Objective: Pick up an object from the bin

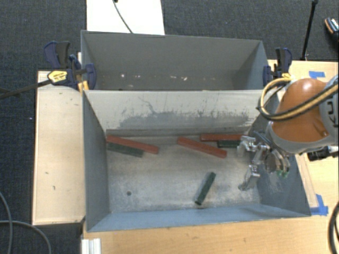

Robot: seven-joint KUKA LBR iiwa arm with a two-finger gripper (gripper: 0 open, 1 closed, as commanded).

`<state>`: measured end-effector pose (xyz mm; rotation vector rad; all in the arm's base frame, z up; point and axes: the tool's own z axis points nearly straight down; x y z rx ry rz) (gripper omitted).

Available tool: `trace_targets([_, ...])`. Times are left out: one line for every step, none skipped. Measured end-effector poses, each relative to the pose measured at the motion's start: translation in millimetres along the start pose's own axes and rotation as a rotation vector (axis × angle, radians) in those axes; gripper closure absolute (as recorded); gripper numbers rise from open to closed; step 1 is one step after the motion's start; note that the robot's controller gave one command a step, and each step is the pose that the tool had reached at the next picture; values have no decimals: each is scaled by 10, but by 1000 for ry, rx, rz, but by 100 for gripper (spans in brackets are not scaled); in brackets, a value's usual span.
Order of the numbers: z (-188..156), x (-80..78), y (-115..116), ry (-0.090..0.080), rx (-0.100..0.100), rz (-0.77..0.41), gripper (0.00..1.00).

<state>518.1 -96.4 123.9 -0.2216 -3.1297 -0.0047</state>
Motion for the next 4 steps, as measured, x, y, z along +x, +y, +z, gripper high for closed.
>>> trace_targets([561,367,498,2,-1,13,0])
trace_targets([538,199,1216,-9,0,-272,0])
trace_targets([538,200,1188,-8,3,-272,100])
trace_targets([-1202,177,1438,-13,1,-247,100])
